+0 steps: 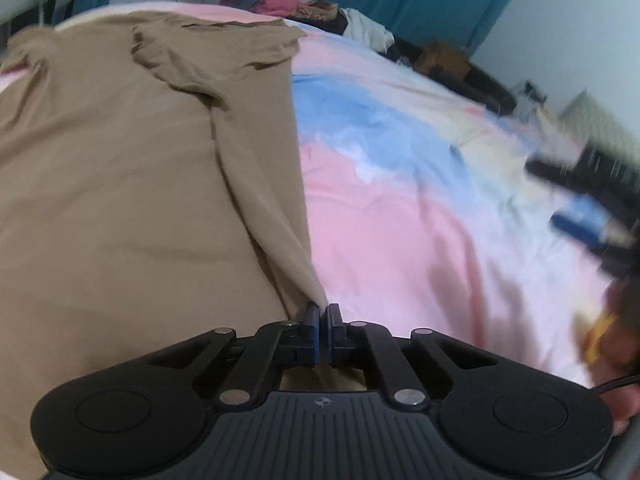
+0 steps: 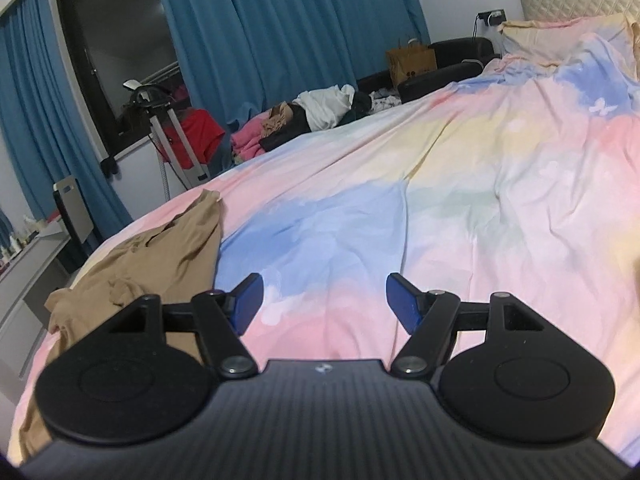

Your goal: Fold clothes

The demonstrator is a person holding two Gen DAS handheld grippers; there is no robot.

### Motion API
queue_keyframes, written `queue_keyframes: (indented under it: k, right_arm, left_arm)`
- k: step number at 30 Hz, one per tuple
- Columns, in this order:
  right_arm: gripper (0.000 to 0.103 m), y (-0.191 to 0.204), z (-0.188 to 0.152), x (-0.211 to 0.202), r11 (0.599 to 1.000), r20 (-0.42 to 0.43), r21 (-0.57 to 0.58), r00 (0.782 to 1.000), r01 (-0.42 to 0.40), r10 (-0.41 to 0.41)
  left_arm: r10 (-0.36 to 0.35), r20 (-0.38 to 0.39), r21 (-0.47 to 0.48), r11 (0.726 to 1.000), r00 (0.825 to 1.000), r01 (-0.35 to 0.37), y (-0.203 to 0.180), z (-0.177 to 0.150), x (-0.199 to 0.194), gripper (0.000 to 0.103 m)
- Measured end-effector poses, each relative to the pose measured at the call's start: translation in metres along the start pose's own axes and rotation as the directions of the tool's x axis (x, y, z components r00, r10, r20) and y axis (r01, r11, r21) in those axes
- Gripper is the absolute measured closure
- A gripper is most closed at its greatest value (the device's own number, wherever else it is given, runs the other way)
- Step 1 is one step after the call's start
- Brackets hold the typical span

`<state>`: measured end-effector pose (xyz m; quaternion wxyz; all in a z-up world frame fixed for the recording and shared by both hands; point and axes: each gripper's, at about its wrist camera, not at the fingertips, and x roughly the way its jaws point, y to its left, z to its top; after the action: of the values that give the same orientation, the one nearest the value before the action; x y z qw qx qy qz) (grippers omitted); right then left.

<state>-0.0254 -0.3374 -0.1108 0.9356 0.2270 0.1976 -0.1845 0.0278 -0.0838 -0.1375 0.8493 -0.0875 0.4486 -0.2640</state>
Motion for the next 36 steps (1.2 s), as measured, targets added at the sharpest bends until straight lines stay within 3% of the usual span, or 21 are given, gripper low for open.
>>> queue_keyframes:
  k: [3, 7, 10, 13, 14, 17, 20, 23, 25, 26, 31, 36]
  right_arm:
    - [0.033, 0.003, -0.002, 0.002, 1.0, -0.017, 0.0, 1.0, -0.007, 0.007]
    - [0.033, 0.006, -0.004, 0.007, 1.0, -0.04, -0.011, 0.999, -0.011, 0.01]
    - [0.033, 0.011, -0.007, 0.011, 1.0, -0.059, -0.022, 0.998, -0.011, 0.01]
    - [0.033, 0.015, -0.01, 0.014, 0.999, -0.076, -0.034, 0.997, -0.016, 0.013]
    - [0.033, 0.016, -0.011, 0.014, 0.999, -0.082, -0.038, 0.997, -0.018, 0.015]
    - [0.033, 0.019, -0.014, 0.016, 0.999, -0.099, -0.046, 0.995, -0.024, 0.019]
    - [0.033, 0.022, -0.014, 0.016, 0.998, -0.11, -0.049, 0.994, -0.029, 0.024]
    - [0.033, 0.025, -0.014, 0.016, 0.998, -0.112, -0.058, 0.993, -0.035, 0.029]
    - [0.033, 0.026, -0.015, 0.016, 0.997, -0.113, -0.064, 0.993, -0.039, 0.031]
    - [0.033, 0.026, -0.014, 0.016, 0.997, -0.115, -0.064, 0.993, -0.04, 0.032]
    - [0.033, 0.012, -0.001, 0.009, 0.997, -0.129, -0.03, 0.989, -0.074, 0.07]
    - [0.033, -0.01, 0.016, -0.011, 0.989, -0.112, -0.023, 0.983, -0.148, 0.144]
  left_arm:
    - [-0.097, -0.032, -0.136, 0.986, 0.995, 0.092, 0.031, 0.013, -0.019, 0.1]
    - [-0.142, -0.084, -0.236, 0.964, 0.986, 0.119, 0.073, 0.032, -0.034, 0.1]
    - [-0.093, -0.141, -0.26, 0.964, 0.986, 0.054, 0.103, 0.04, -0.035, 0.1]
    - [0.047, -0.166, -0.227, 0.97, 0.985, -0.085, 0.127, 0.041, -0.031, 0.101]
    - [0.069, -0.155, -0.216, 0.971, 0.985, -0.102, 0.131, 0.04, -0.032, 0.102]
    - [0.072, -0.118, -0.151, 0.984, 0.99, -0.09, 0.125, 0.036, -0.039, 0.099]
    - [0.082, -0.063, -0.036, 0.996, 0.995, -0.085, 0.096, 0.028, -0.049, 0.083]
    - [0.1, -0.018, 0.11, 0.989, 0.995, -0.097, 0.052, 0.017, -0.058, 0.07]
    - [0.072, 0.005, 0.179, 0.981, 0.997, -0.071, 0.025, 0.008, -0.063, 0.054]
    - [0.044, 0.013, 0.212, 0.976, 0.999, -0.046, 0.013, 0.002, -0.065, 0.053]
    - [-0.023, -0.007, 0.409, 0.912, 1.0, 0.024, -0.038, -0.03, -0.059, 0.053]
    - [-0.054, -0.077, 0.507, 0.858, 0.996, 0.086, -0.056, -0.053, -0.04, 0.053]
